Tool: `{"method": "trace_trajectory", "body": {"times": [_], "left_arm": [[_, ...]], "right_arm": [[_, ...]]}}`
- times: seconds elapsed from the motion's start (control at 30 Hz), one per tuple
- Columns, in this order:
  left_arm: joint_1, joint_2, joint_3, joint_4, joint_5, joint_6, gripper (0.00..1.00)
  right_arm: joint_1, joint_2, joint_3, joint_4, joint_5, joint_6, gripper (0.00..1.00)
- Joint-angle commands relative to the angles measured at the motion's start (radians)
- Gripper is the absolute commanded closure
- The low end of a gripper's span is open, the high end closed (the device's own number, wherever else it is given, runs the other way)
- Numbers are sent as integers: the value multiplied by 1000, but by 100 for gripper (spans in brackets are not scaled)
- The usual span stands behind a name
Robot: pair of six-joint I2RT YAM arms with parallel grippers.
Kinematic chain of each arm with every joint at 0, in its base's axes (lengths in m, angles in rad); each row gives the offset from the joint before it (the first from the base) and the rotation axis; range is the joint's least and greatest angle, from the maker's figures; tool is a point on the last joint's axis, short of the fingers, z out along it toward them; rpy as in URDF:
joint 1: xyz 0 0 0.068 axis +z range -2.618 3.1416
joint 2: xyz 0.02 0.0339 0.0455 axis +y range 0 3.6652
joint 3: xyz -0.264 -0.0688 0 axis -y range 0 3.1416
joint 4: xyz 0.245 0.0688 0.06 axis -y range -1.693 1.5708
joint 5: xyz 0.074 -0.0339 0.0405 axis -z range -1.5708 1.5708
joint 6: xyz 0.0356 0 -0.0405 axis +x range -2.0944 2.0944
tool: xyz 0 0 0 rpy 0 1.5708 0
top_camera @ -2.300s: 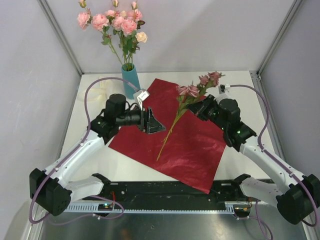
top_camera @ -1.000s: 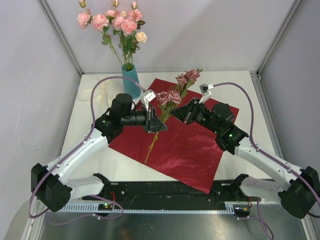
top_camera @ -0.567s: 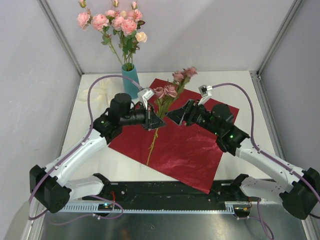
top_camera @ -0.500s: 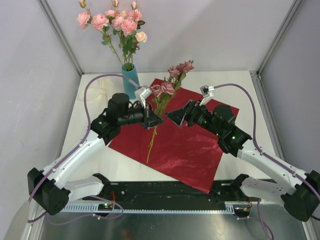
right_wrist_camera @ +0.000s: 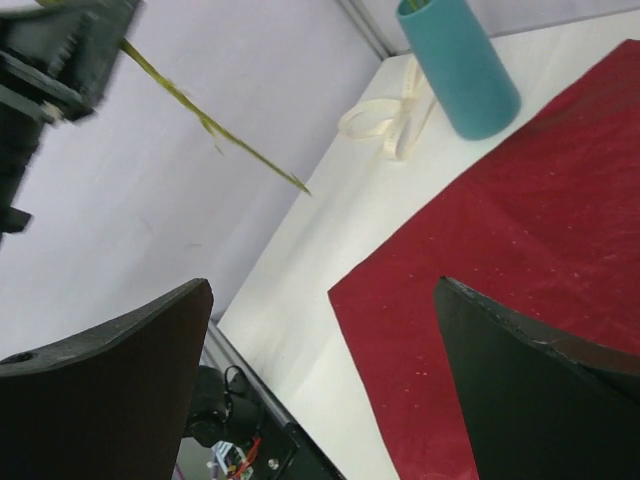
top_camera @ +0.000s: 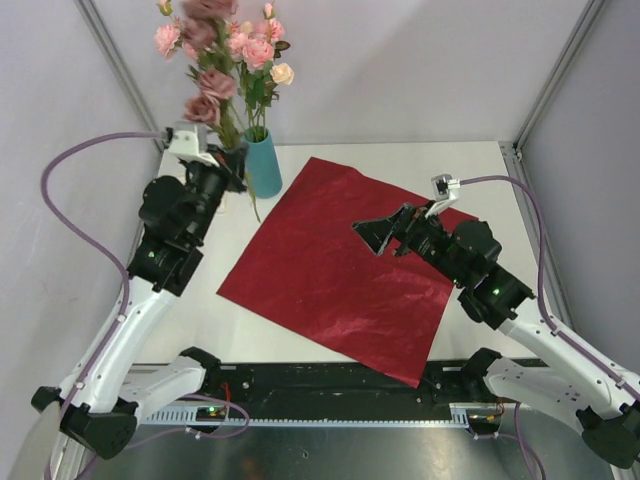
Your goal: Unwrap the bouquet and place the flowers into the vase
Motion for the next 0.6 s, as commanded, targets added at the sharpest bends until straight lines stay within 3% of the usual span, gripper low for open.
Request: {"method": "trace_trajectory", "body": {"times": [0.0, 0.33, 0.57], "left_arm": [[72, 81, 115, 244, -167, 147, 100], [212, 364, 327, 456, -78, 154, 100], [235, 529, 455, 479, -24, 106, 100]], "right_arm": [[-11, -26, 44, -40, 82, -47, 1], [-66, -32, 45, -74, 74, -78, 1], [-105, -12, 44, -73, 35, -75, 1]]}}
